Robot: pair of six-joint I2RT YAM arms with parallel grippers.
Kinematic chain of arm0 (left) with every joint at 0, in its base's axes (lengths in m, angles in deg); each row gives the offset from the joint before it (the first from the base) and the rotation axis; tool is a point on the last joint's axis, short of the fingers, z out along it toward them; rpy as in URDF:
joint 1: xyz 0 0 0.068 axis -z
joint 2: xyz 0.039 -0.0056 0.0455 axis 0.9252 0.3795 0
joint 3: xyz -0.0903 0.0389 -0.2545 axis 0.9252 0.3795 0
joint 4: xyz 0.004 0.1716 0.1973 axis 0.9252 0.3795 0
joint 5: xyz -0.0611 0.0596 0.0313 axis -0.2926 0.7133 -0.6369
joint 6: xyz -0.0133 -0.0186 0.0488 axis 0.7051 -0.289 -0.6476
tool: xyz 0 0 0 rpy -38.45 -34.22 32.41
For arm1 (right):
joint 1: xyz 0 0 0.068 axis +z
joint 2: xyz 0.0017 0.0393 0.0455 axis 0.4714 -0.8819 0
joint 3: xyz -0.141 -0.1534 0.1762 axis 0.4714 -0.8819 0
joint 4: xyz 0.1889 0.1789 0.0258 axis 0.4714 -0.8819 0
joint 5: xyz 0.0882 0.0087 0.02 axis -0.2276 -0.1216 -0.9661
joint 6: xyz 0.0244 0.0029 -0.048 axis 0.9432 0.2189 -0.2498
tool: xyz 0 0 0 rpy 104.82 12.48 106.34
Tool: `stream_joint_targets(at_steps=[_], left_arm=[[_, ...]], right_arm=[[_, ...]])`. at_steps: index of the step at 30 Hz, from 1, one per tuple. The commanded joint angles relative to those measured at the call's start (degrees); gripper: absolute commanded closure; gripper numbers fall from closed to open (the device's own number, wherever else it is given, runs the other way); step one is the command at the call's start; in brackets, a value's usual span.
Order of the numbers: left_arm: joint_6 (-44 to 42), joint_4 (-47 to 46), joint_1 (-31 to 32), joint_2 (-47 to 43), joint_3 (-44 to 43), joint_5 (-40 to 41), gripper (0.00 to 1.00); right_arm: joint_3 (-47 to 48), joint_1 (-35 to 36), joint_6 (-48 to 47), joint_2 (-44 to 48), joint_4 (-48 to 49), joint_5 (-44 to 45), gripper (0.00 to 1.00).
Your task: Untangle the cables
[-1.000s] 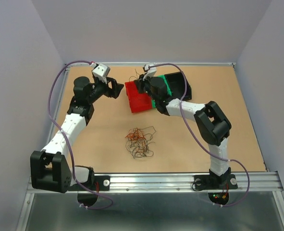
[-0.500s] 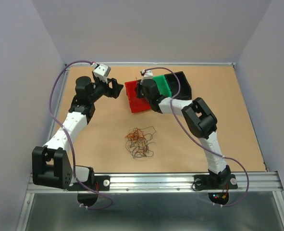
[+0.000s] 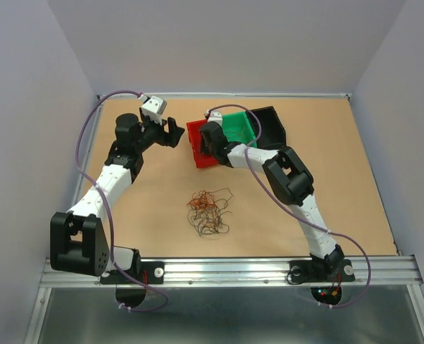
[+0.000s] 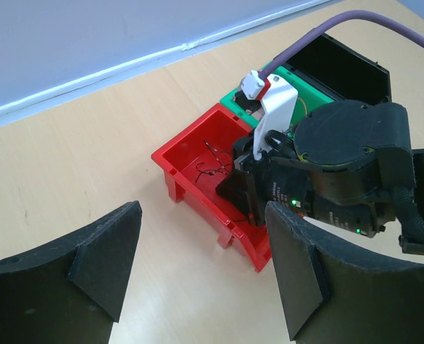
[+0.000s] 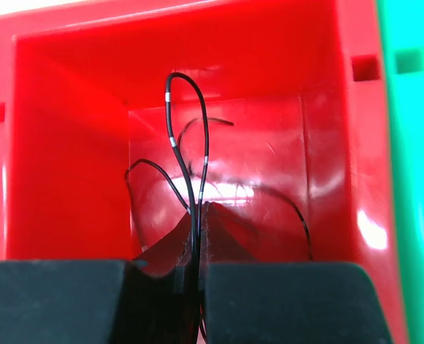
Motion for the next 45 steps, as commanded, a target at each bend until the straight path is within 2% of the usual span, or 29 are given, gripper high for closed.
stream_joint_targets(at_steps=[1, 7, 8, 17, 24, 29, 33, 42, 45], left_arm=[[-0.58, -1.70, -0.27, -0.51, -2.99, 0.22, 0.19], [-0.84, -1.87, -0.18, -0.51, -2.90, 0.40, 0.19], [-0.84, -1.79, -0.18, -0.51, -2.99, 0.48, 0.19], [-0.93, -1.35, -0.18, -0.07, -3.43, 1.72, 0.19], [-1.19, -1.09, -0.09, -0.16, -3.43, 1.45, 0.19], [-1.37, -0.65, 0.00, 0.19, -3.69, 1.45, 0.19], [-1.46, -0.38, 0.09, 0.02, -3.78, 1.36, 0.18], [-1.72, -0.21, 0.35, 0.19, -3.87, 1.45, 0.18], [-1.90, -0.03, 0.44, 0.02, -3.96, 1.36, 0.18]], right_arm=[[5.65, 0.31, 0.36, -1.41, -4.48, 1.94, 0.97], [5.82, 0.84, -2.81, 2.98, -4.48, 5.19, 0.73], [5.82, 0.75, -3.07, 4.38, -4.48, 5.01, 0.66], [5.47, 1.81, -3.08, 7.91, -9.49, 5.98, 0.36], [2.14, 3.12, -3.86, 13.00, -9.58, 5.71, 0.33], [-4.01, 4.36, -4.13, 19.67, -9.58, 6.24, 0.32], [-9.19, 4.44, -3.08, 23.81, -9.23, 6.77, 0.41], [-6.49, 4.44, -3.95, 19.61, -8.70, 2.20, 0.42], [-4.46, 4.45, -3.78, 17.06, -8.70, 2.11, 0.46]])
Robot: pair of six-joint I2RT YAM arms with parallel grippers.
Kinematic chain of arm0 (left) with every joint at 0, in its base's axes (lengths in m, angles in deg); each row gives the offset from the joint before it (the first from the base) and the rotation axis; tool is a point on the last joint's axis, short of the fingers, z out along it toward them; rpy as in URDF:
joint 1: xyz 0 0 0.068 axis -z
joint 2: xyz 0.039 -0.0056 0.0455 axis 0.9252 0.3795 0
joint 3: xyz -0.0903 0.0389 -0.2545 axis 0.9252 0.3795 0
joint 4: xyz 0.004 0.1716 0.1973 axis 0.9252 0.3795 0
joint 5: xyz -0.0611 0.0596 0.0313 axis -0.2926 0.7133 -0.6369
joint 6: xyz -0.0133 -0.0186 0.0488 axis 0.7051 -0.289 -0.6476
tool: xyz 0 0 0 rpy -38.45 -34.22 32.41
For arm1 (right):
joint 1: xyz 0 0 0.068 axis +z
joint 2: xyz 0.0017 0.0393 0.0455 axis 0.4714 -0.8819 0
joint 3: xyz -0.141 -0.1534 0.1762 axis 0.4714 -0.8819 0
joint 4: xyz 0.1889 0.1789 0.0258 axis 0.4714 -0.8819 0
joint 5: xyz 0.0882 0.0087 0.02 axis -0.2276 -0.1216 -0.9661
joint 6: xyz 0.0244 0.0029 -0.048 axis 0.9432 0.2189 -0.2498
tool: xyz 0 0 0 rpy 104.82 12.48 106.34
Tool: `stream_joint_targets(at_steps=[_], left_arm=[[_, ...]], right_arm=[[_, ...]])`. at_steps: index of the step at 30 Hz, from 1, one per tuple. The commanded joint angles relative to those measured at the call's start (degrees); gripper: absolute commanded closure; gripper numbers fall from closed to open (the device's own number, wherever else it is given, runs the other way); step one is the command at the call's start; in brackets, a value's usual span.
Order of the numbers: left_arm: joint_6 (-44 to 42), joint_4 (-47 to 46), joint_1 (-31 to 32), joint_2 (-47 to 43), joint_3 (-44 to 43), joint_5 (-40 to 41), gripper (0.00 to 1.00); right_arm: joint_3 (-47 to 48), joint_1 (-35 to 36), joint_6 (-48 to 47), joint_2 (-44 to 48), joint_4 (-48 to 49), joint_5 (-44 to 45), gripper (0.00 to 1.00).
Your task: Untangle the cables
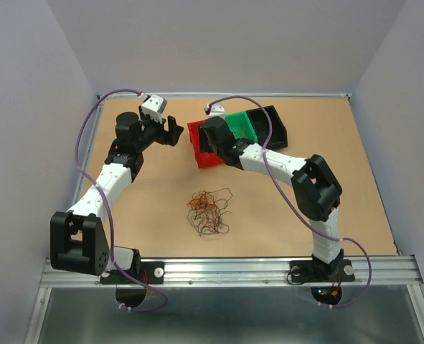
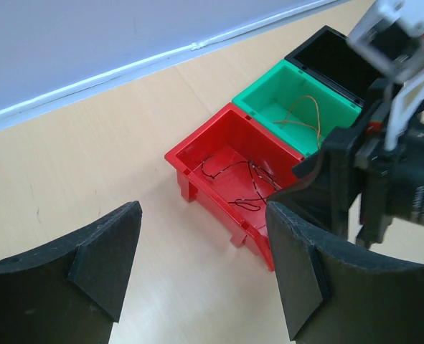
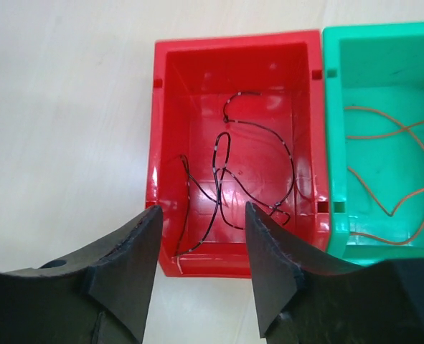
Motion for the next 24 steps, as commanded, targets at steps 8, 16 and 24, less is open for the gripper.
stream_joint_targets(at_steps=[8, 16, 24], left_arm=[[-1.22, -1.25, 0.57, -0.55, -2.80, 0.03, 0.18], [-1.48, -1.08, 0.66, -0.46, -2.89, 0.65, 0.18], [-2.19, -0.90, 1.36, -0.20, -2.98, 1.53, 0.18]], right_arm=[[8.12, 0.16, 0.68, -10.36, 0.50, 3.06, 0.96], [14.98, -1.77, 0.60, -18.53, -1.26, -0.43, 0.99], [19.03, -3.71, -0.02, -21.63, -5.04, -4.22, 0.91]])
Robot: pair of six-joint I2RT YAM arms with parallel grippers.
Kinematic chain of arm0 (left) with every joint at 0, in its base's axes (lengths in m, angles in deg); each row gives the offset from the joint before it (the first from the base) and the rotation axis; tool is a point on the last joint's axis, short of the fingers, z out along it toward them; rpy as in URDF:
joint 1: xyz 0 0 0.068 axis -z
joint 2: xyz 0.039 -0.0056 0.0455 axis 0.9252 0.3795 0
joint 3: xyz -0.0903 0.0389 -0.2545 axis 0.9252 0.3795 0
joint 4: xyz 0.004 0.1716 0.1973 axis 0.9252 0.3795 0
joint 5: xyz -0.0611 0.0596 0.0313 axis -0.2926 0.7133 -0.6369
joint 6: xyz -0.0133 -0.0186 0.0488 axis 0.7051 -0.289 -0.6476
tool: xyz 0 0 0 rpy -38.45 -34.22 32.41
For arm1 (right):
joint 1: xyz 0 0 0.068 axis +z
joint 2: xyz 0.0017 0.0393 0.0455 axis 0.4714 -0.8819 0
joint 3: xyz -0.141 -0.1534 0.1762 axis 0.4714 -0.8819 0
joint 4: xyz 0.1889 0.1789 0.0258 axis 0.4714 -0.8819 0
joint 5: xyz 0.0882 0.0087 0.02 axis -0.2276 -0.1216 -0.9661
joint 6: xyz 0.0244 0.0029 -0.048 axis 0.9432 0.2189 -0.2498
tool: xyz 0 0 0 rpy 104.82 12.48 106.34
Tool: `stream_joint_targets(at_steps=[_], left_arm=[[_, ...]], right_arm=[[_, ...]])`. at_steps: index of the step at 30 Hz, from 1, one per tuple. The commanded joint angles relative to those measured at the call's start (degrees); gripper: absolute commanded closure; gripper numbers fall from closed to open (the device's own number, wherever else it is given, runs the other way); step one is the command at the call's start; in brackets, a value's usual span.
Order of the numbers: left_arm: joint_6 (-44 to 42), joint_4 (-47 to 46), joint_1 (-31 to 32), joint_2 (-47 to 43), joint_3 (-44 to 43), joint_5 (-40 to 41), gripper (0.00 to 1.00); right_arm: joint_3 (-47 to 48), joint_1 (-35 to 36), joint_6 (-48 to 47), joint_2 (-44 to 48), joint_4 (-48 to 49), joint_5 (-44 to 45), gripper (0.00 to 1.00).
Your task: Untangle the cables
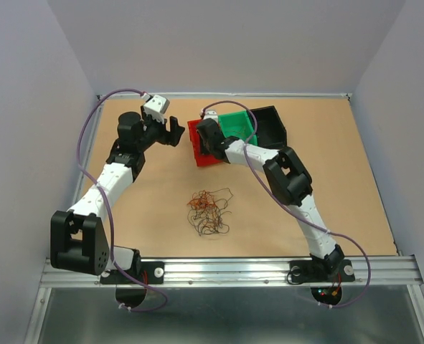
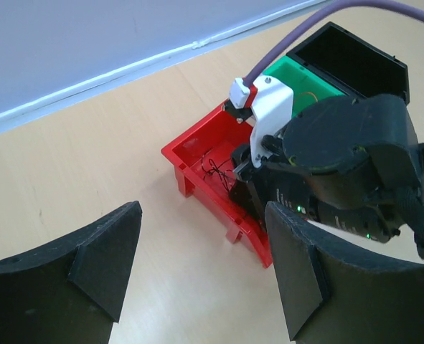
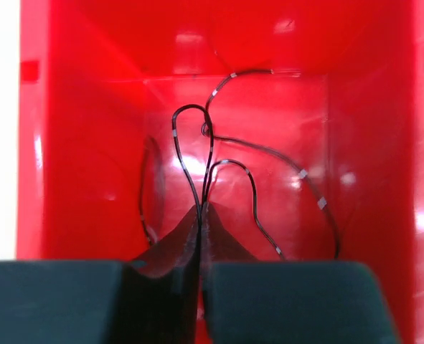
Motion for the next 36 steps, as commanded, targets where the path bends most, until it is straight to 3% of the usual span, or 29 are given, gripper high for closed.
stream_joint_targets(at_steps=[1, 3, 7, 8, 12, 16, 21, 26, 30, 36], left_arm=[[-1.12, -1.32, 0.68, -0.31, -2.65, 0.91, 0.19], [-1.47, -1.32, 0.77, -0.57, -2.56, 1.18, 0.18], [-2.43, -1.23, 0.95, -1.19, -2.30, 0.83, 0.18], [-2.78, -0.97, 0.95, -1.36, -2.21, 0.57, 0.17], [-6.81, 4.98, 1.91, -1.45, -3.70, -3.82, 0.14], [-11.74, 9.58, 4.72, -1.54, -2.13, -3.65, 0.13], [-15.26, 10.55, 11.74, -2.33, 0.25, -3.39, 0.13], [-18.43, 13.18, 21.76, 3.46, -1.24, 0.21, 0.14], [-19.39, 16.25, 25.55, 10.13, -3.61, 1.70, 0.15], [-19.84, 18.19, 28.37, 17.44, -6.59, 5.75, 0.15]], right_arm=[[2.77, -0.60, -0.50, 1.22, -1.94, -1.01, 0.87], [2.24, -0.69, -0.76, 3.49, -1.85, -0.39, 0.75], [1.28, -0.69, -1.99, 9.12, -2.20, 0.14, 0.62], [0.58, -0.60, -2.08, 10.52, -2.03, -0.39, 0.51], [-5.04, -0.52, -3.22, 17.64, -2.03, -1.79, 0.28], [-14.35, -0.16, -3.84, 25.39, -2.03, -2.15, 0.17], [-27.00, 0.01, -3.05, 40.05, -0.45, -1.54, 0.13], [-40.98, 0.10, -0.33, 52.88, 0.61, 1.01, 0.13], [-53.53, 0.01, 2.83, 63.34, 0.61, 5.40, 0.13], [-64.46, 0.01, 4.77, 81.27, 0.35, 6.47, 0.13]])
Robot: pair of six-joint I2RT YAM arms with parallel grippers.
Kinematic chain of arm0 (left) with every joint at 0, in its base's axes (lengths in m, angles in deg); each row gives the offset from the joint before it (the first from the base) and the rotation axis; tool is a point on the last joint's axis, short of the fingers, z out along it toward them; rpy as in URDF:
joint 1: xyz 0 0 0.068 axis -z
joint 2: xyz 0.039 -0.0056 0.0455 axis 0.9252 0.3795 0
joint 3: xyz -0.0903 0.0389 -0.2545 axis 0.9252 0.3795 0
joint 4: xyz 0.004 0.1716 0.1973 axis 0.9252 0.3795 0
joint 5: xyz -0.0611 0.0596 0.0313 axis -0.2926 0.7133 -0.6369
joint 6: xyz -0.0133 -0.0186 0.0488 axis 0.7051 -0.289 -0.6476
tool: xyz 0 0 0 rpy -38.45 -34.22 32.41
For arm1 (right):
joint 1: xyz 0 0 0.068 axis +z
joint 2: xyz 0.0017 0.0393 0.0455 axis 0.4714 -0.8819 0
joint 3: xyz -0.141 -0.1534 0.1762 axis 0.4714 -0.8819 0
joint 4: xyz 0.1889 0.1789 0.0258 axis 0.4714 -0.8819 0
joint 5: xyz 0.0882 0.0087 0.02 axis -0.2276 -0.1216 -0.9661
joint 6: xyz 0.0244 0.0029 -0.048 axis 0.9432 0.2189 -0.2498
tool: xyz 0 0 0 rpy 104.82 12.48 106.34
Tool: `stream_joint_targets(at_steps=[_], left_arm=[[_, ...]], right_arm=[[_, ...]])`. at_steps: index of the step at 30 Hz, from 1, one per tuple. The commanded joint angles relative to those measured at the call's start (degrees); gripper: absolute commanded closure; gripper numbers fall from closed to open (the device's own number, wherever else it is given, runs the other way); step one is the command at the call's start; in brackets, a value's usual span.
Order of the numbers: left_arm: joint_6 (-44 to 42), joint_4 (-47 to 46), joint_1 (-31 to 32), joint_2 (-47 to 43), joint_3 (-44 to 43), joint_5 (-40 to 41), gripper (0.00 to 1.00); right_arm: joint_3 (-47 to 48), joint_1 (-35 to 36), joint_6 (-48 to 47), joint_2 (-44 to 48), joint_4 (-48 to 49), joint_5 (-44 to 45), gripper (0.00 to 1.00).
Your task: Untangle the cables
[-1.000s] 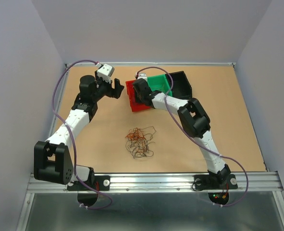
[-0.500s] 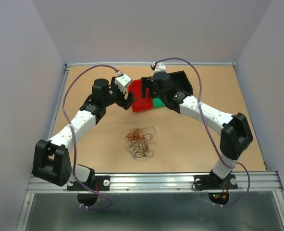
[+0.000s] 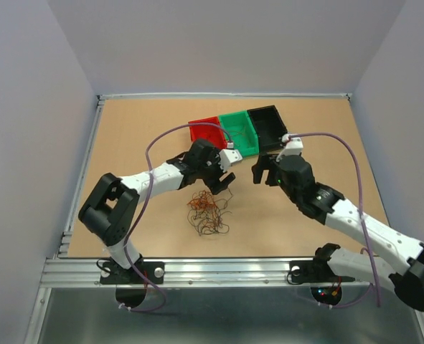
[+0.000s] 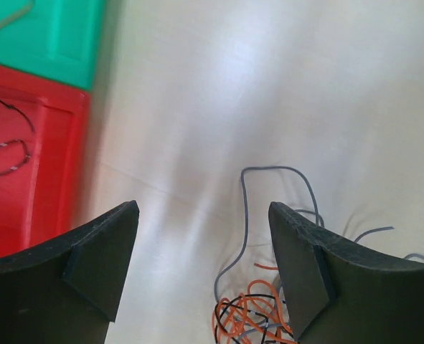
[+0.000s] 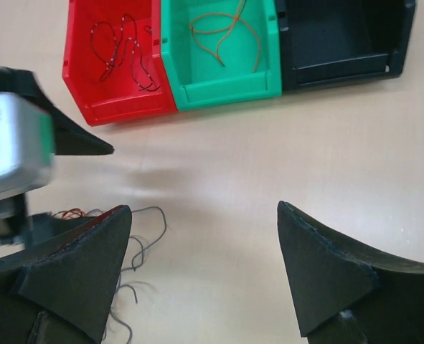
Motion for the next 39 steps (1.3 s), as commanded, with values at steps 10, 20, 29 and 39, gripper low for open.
stream_joint_targets(at_steps=[10, 20, 29, 39], left_arm=[[-3.14, 10.06, 1.53, 10.96, -9.49, -0.65, 0.34], [-4.99, 13.58, 1.71, 9.03, -9.58, -5.39, 1.00], [-0.25, 10.59, 1.71, -3.53, -9.05, -6.36, 1.00], [3.26, 17.71, 1.71, -10.04, -22.22, -5.92, 1.00]], right_arm=[[-9.77, 0.34, 4.33, 14.36, 1.46, 3.56, 0.12], [-9.85, 0.34, 5.47, 11.89, 1.37, 4.18, 0.15], [-15.39, 0.34, 1.34, 17.08, 11.64, -7.41, 0.16], [-21.28, 0.43, -2.88, 13.49, 31.59, -30.16, 0.16]])
